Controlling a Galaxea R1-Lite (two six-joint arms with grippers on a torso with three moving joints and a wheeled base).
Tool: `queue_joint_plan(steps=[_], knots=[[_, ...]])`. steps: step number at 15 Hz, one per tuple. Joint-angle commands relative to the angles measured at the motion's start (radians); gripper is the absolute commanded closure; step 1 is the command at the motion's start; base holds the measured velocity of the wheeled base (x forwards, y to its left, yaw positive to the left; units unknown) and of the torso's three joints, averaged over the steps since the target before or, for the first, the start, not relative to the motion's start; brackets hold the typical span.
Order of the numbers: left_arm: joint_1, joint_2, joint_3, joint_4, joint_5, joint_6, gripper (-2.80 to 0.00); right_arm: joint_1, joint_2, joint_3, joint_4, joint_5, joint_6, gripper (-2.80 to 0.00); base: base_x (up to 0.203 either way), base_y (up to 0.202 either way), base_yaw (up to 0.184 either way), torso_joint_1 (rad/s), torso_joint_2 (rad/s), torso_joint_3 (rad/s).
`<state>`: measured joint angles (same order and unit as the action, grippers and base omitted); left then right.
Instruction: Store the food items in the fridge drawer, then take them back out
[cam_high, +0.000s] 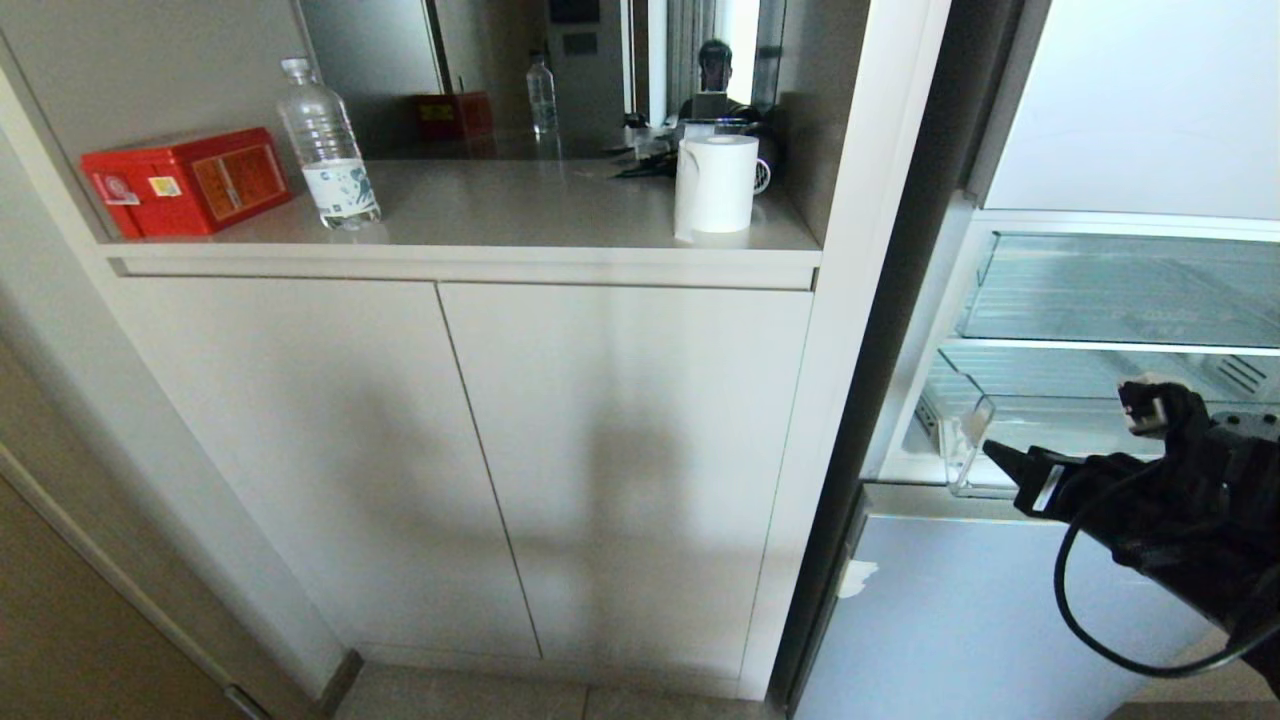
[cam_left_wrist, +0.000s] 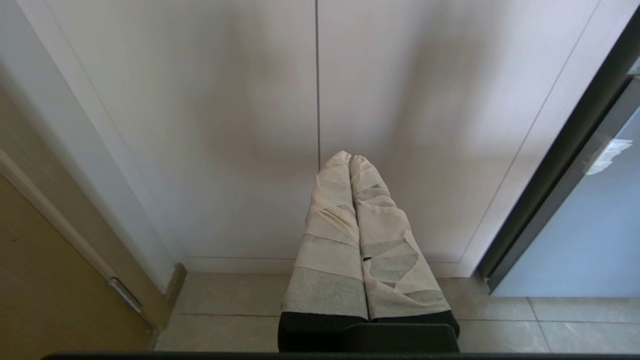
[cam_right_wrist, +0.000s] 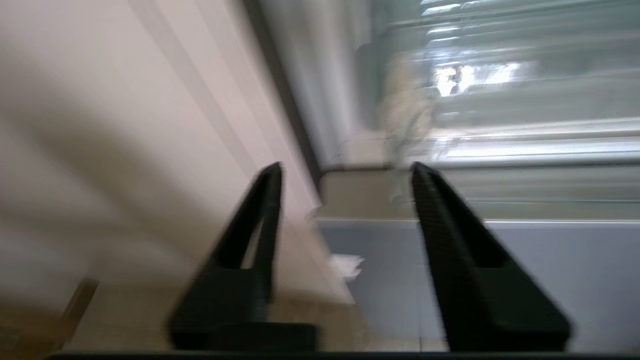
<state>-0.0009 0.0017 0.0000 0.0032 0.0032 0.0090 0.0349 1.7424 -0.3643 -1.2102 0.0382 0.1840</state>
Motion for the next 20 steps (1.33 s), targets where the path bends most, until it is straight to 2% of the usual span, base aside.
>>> queue_joint_plan(steps=[1,3,4,7,9,15,18,20], knots=[[-0.001,0.001,0.000,0.000,0.001,0.000,0.00,-0.008,-0.090,0.040,0.005,-0.008,-0.001,-2.80,0.000,0.000,0.000,0.000,0.00,0.000],[-0.001,0.001,0.000,0.000,0.001,0.000,0.00,-0.072,-0.110,-0.032,0.072,-0.010,-0.009,-2.80,0.000,0.000,0.000,0.000,0.00,0.000],[-0.001,0.001,0.000,0.000,0.000,0.000,0.00,-0.110,-0.114,-0.100,0.150,-0.010,-0.011,-2.80,0.000,0.000,0.000,0.000,0.00,0.000],[-0.001,0.001,0.000,0.000,0.000,0.000,0.00,-0.185,-0.112,-0.356,0.498,-0.007,-0.020,-2.80,0.000,0.000,0.000,0.000,0.00,0.000],[0.000,0.001,0.000,0.000,0.000,0.000,0.00,-0.212,-0.070,-0.525,0.678,-0.007,-0.042,-2.80,0.000,0.000,0.000,0.000,0.00,0.000],[0.000,0.001,0.000,0.000,0.001,0.000,0.00,-0.231,0.173,-0.873,0.976,-0.008,-0.124,-2.80,0.000,0.000,0.000,0.000,0.00,0.000],[-0.001,0.001,0.000,0.000,0.000,0.000,0.00,-0.231,0.249,-0.986,1.109,-0.008,-0.133,-2.80,0.000,0.000,0.000,0.000,0.00,0.000],[-0.001,0.001,0.000,0.000,0.000,0.000,0.00,-0.231,0.251,-1.010,1.231,-0.008,-0.175,-2.80,0.000,0.000,0.000,0.000,0.00,0.000]])
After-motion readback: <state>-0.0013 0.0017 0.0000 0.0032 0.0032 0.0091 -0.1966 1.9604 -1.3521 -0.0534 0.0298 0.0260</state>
